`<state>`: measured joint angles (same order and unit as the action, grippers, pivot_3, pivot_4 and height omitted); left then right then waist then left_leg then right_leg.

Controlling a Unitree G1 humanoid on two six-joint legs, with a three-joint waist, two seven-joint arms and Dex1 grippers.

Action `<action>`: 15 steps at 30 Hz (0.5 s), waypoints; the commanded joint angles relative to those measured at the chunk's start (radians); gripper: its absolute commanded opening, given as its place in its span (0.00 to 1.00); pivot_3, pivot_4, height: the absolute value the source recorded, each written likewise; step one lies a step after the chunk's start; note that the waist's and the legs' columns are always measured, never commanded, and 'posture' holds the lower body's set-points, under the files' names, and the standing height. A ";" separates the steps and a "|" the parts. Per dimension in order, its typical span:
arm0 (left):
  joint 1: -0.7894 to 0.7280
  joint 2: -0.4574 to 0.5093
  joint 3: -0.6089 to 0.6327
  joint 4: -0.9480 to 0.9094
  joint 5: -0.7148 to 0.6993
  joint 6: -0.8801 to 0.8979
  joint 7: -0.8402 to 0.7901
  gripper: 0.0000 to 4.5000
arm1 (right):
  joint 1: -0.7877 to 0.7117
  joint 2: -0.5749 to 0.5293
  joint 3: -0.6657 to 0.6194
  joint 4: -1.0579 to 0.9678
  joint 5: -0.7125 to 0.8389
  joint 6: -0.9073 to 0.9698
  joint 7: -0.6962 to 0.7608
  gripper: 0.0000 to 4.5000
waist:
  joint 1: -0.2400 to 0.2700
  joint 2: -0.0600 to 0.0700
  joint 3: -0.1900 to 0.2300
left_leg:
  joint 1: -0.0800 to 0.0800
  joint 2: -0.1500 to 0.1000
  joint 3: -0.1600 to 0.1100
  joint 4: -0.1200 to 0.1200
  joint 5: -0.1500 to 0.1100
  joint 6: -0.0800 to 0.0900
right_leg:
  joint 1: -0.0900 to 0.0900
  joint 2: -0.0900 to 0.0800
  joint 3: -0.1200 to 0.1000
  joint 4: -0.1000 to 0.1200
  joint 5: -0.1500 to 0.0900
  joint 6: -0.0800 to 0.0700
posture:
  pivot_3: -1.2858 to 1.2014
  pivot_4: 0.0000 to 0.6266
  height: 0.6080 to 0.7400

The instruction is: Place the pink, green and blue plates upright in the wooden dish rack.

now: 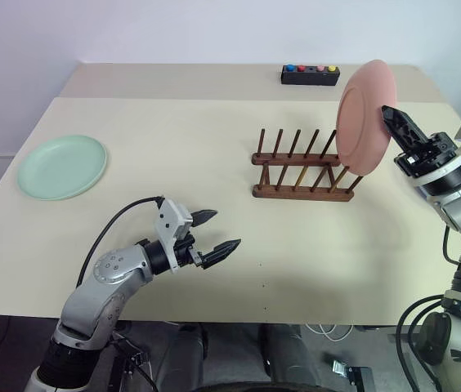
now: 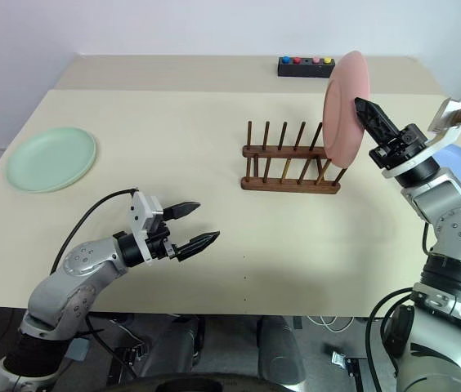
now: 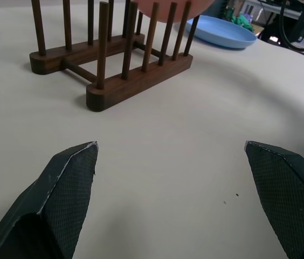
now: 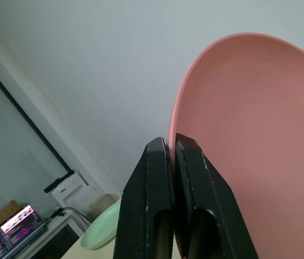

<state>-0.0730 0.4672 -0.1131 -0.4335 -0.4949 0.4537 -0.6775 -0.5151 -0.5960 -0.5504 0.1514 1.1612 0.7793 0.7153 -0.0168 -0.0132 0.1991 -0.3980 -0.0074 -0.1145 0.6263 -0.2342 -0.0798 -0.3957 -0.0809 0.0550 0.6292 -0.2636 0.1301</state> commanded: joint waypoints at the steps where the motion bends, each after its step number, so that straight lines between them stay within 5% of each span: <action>1: -0.005 -0.008 -0.007 -0.017 0.008 -0.009 -0.002 1.00 | -0.005 -0.009 -0.026 0.003 0.003 -0.006 0.004 0.07 | 0.000 0.000 0.000 | 0.000 0.000 0.000 0.000 0.000 0.000 | 0.000 0.000 0.000 0.000 0.000 0.000 | 0.52 0.24 0.96; 5: -0.003 -0.013 -0.008 -0.016 0.016 -0.005 0.001 1.00 | -0.011 -0.010 -0.025 0.021 -0.034 -0.038 -0.005 0.40 | 0.000 0.000 0.000 | 0.000 0.000 0.000 0.000 0.000 0.000 | 0.000 0.000 0.000 0.000 0.000 0.000 | 0.52 0.24 0.96; 15: 0.000 -0.017 -0.007 -0.013 0.023 -0.004 0.001 1.00 | -0.040 -0.003 -0.042 0.073 -0.115 -0.142 -0.019 0.40 | -0.001 0.001 0.000 | -0.001 0.000 0.000 0.000 0.000 0.000 | -0.001 0.000 0.000 0.000 0.000 0.000 | 0.52 0.24 0.96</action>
<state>-0.0728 0.4521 -0.1258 -0.4327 -0.4693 0.4538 -0.6752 -0.5288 -0.5944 -0.5588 0.2267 1.0499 0.6687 0.6990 -0.0173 -0.0123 0.1995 -0.3992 -0.0075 -0.1145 0.6265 -0.2342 -0.0798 -0.3969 -0.0809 0.0550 0.6293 -0.2634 0.1303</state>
